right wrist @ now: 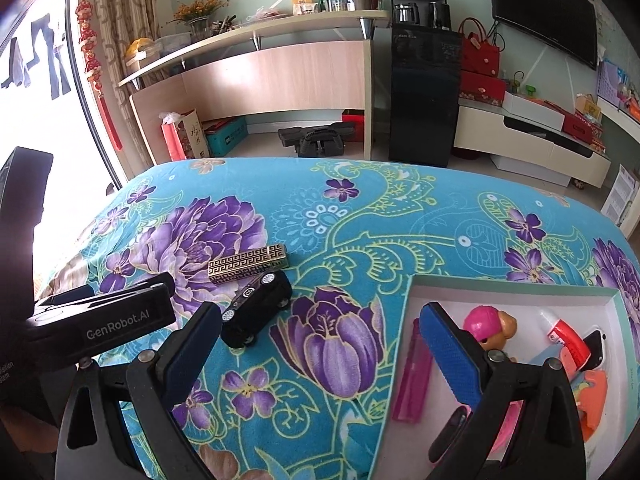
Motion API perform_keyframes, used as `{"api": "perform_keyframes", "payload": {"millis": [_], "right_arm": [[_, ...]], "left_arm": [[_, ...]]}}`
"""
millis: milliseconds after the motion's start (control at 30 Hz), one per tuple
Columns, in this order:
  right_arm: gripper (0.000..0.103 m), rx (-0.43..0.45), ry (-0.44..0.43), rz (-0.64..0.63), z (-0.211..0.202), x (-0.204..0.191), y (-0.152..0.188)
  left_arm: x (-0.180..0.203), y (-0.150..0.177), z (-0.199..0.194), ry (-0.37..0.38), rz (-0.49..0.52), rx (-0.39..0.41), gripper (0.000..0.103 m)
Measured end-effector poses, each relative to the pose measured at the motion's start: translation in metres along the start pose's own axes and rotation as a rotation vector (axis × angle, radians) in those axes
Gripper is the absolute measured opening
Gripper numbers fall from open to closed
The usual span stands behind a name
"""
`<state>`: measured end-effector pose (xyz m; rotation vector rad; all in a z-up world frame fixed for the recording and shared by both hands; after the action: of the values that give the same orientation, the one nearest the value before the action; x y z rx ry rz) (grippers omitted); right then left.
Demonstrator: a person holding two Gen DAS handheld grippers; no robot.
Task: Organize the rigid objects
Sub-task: 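Move the left tool to the gold patterned case while the right tool approaches the black toy car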
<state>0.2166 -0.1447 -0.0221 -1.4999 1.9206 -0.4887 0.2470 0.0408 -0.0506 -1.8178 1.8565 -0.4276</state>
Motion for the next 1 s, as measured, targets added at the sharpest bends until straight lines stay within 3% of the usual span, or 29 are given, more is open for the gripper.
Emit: {"api": "perform_keyframes", "payload": {"millis": [533,1000], "right_arm": [[0.099,-0.082,-0.050,-0.033,0.038,-0.033,0.024],[0.099,-0.136,-0.033,0.025,0.062,-0.018,0.029]], "left_arm": [[-0.027,0.014,0.023,-0.027,-0.048,-0.063,0.103],[-0.036,0.018,0.037,0.010,-0.085,-0.092,0.103]]}}
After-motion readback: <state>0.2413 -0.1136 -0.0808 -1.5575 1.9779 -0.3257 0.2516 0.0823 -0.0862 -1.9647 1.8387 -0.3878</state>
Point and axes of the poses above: each gripper's, at about its wrist camera, not at the fingertips, and z roughly the way its jaws point, x to its right, y to its underside, the point moved 7 cm from there along z, roughly the way its jaws point, and after that the axes turned 15 degrees about z, right-handed, at the moved point
